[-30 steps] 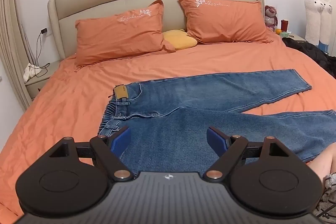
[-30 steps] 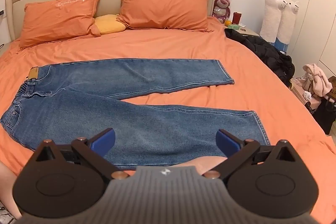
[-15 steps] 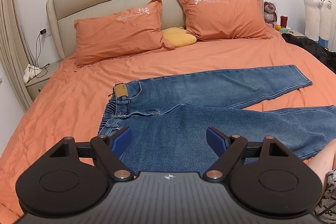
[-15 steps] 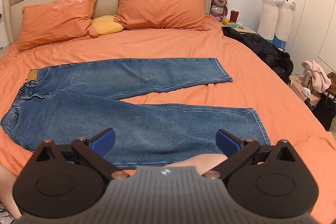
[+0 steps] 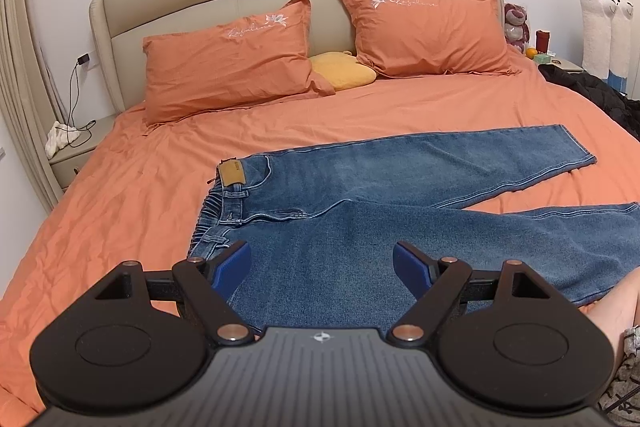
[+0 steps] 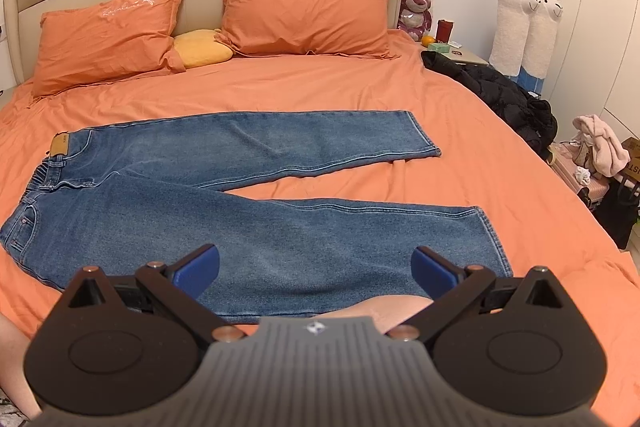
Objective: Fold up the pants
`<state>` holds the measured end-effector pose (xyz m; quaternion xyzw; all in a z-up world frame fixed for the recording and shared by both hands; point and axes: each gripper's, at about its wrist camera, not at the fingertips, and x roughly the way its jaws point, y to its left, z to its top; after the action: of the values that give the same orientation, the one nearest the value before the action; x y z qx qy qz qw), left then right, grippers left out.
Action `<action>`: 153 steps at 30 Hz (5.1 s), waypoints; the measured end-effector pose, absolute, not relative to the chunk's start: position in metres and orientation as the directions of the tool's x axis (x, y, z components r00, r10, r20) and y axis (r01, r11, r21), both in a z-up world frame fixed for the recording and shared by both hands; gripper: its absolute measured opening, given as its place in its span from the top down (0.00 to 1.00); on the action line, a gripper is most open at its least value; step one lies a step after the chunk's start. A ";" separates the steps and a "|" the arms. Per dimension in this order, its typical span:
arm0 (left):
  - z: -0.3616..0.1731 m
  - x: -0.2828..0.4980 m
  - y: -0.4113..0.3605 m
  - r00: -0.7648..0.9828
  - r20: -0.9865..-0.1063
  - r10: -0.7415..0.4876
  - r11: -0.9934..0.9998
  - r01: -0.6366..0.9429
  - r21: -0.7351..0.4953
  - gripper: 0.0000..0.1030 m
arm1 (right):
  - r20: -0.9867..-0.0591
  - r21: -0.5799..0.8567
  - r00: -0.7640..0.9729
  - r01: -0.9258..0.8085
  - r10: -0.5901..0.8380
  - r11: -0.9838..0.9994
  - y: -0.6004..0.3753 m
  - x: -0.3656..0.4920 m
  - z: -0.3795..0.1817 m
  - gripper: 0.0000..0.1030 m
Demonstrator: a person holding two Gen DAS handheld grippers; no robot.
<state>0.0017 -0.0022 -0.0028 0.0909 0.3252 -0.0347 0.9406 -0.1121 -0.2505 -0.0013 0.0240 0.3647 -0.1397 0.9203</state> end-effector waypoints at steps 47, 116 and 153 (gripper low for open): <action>-0.006 0.001 0.002 0.780 -0.625 0.007 0.982 0.113 0.152 0.08 | -0.680 -0.042 0.696 0.279 -0.232 0.959 -0.252 -0.115 -0.001 0.05; -0.251 0.110 0.039 0.513 -0.830 0.220 -0.133 0.858 0.495 0.01 | -0.953 -0.253 0.287 -0.558 -0.103 0.790 -0.476 -0.034 -0.212 0.59; -0.077 0.306 -0.009 0.823 -0.553 0.131 0.271 0.507 0.819 0.84 | -0.584 -0.656 0.698 -0.105 -0.414 0.747 -0.465 0.157 -0.029 1.00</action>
<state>0.3058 -0.0085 -0.0769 0.5908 0.2699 -0.1251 0.7500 0.1571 -0.4646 -0.0294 -0.3437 0.3778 -0.0902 0.8550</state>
